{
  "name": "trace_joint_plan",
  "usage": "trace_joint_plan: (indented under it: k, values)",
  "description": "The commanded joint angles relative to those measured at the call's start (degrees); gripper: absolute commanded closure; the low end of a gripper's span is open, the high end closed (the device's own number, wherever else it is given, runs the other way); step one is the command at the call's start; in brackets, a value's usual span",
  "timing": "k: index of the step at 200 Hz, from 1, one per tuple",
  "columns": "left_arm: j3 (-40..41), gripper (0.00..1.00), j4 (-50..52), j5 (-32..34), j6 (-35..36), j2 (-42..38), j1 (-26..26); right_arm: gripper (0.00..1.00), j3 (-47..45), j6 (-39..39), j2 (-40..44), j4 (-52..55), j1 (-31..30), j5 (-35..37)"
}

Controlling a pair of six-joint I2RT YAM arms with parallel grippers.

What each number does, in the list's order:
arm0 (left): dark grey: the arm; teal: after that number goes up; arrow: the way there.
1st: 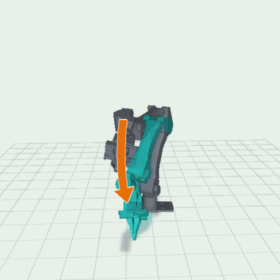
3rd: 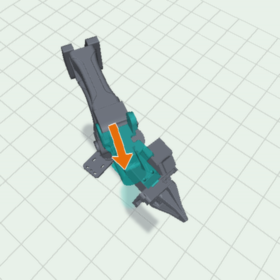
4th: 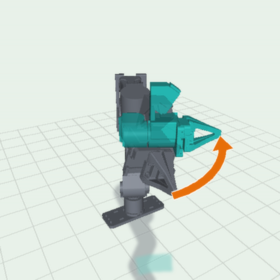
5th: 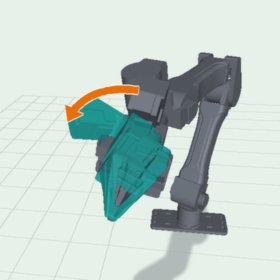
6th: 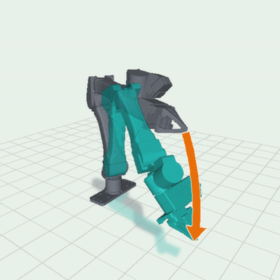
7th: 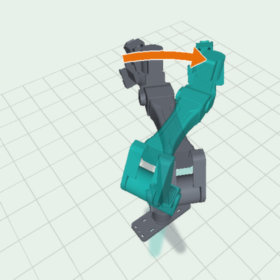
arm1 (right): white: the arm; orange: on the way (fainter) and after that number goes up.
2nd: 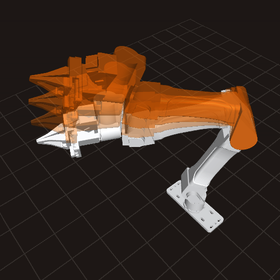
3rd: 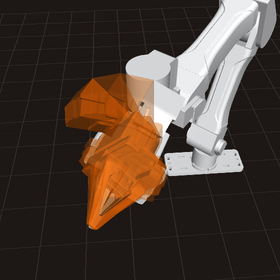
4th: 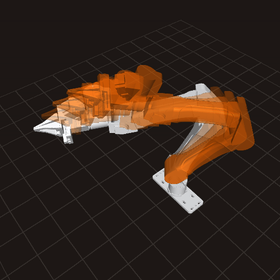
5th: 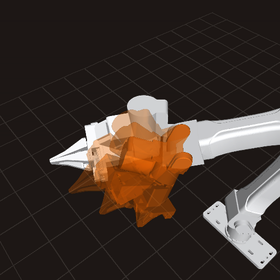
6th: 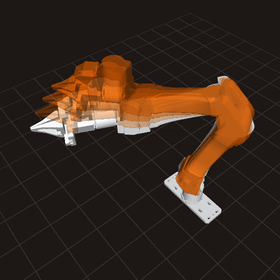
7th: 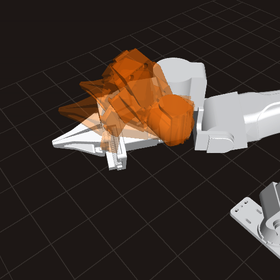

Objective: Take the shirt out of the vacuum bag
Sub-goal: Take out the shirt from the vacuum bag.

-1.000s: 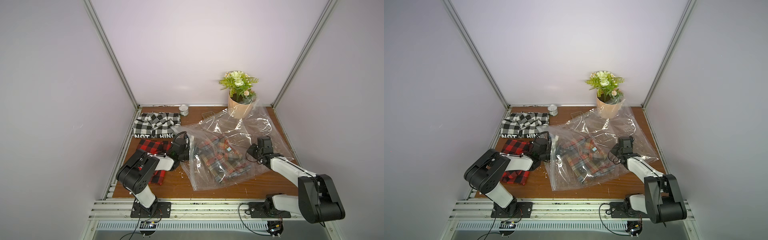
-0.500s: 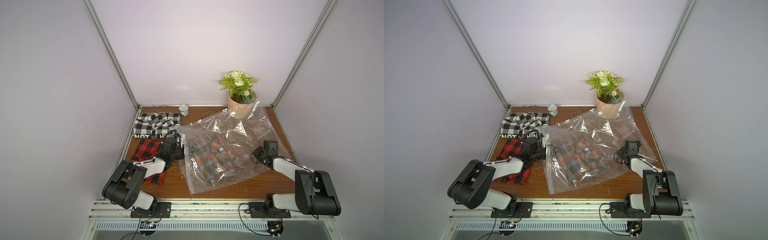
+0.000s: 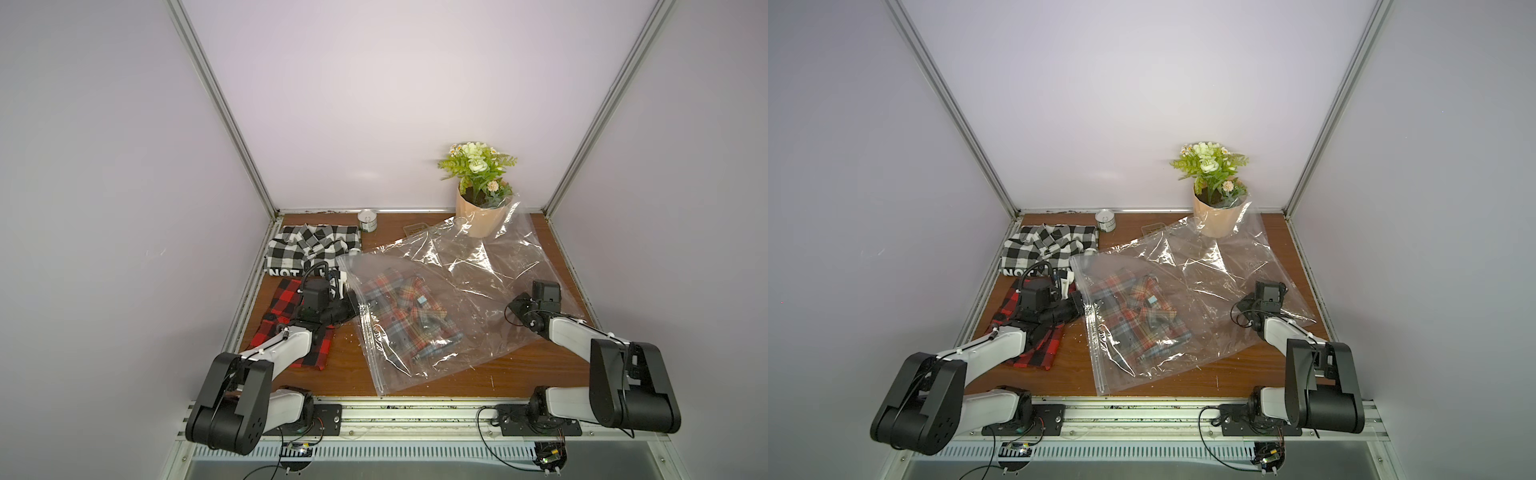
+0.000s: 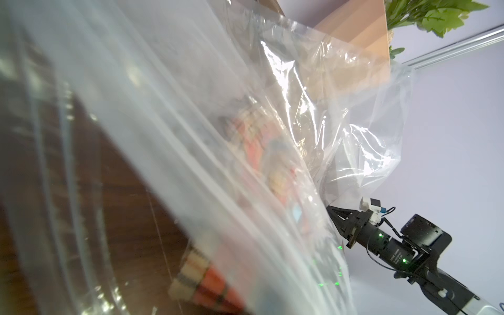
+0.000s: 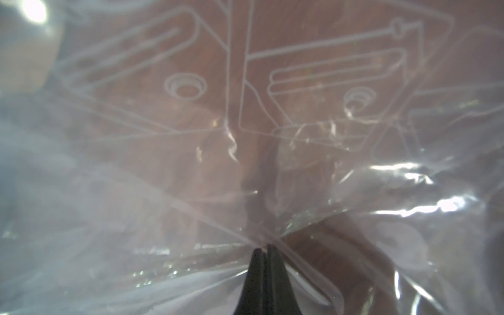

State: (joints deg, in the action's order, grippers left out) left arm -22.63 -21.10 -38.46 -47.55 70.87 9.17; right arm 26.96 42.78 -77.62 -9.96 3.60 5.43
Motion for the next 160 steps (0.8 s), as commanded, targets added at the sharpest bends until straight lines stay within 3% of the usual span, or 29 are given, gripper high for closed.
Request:
trace_joint_plan:
  k: [1,160]
  values:
    - [-1.01,1.0,3.89,-1.18,2.27,-3.73,-2.68,1.0,-0.99,-0.59,-0.23,0.73,0.71,0.12]
    - [-1.67,1.0,27.61,0.55,8.39,-17.92,-17.21,1.0,-0.78,-1.07,-0.58,-0.42,2.6,-1.48]
